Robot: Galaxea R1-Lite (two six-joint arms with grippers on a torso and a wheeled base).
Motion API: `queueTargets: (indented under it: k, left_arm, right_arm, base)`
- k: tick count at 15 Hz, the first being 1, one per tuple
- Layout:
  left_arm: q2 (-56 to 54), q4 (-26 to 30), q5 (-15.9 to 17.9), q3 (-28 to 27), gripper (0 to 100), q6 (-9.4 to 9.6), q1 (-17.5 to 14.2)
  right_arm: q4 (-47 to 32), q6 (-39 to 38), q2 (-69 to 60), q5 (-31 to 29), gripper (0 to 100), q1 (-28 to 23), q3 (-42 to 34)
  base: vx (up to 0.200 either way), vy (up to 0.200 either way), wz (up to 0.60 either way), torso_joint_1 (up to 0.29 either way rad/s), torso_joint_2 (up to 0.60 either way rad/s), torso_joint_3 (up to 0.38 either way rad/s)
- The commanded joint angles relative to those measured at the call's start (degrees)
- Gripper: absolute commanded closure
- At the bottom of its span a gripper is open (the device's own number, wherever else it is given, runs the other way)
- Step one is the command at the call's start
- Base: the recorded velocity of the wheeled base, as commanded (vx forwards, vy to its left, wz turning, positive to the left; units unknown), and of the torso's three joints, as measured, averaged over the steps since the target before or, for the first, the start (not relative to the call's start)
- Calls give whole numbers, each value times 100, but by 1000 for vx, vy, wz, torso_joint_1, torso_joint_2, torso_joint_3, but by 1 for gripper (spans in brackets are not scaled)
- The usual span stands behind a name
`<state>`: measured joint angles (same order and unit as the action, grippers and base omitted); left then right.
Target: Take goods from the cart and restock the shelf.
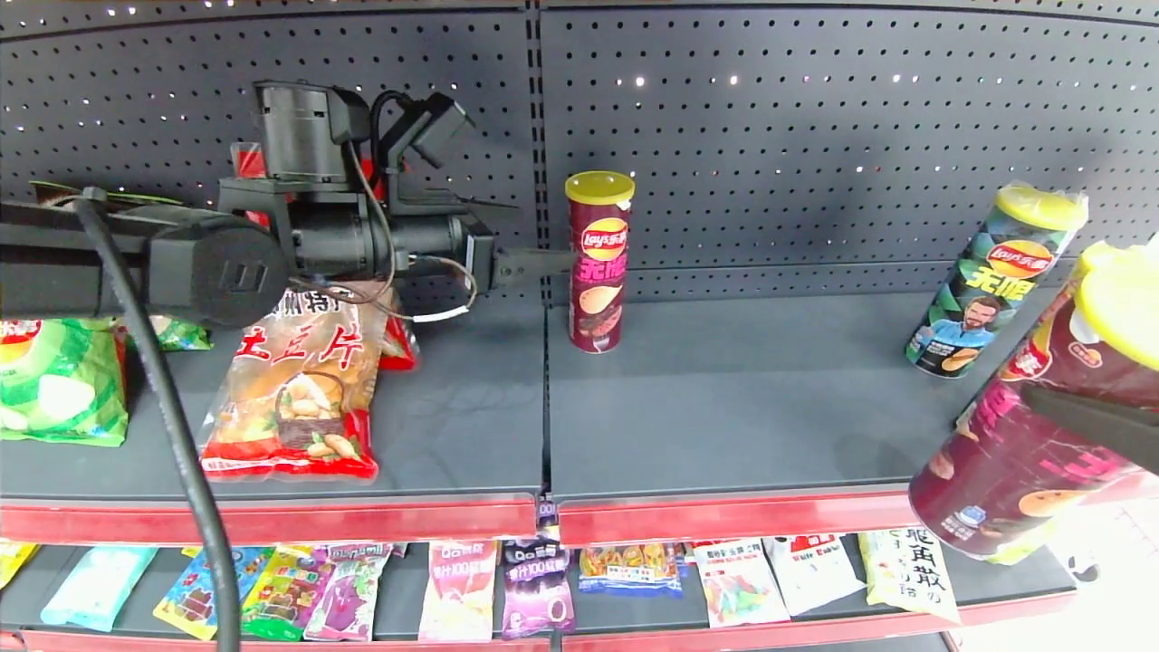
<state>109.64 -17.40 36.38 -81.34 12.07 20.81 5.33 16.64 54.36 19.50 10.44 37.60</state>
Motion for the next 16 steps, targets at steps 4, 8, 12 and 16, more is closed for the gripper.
queueTargets:
  k: [4,8,12,16]
  left_arm:
    - [585,-1,10,-673,0,-3,20]
    - [752,-1,54,-831,0,6,11]
    - [954,-1,36,-1069,0,-3,2]
    - [1130,8,19,-1218,0,-3,2]
  right_arm:
    - [3,-3,-22,-34,100,2,11]
    - [3,-3,-22,-34,100,-6,11]
    - [3,-3,-31,-61,100,-6,11]
    - [3,-3,-31,-105,100,-6,11]
  base:
    - [0,0,0,0,0,0]
    - [0,0,0,0,0,0]
    - [0,0,0,0,0,0]
    - [0,0,0,0,0,0]
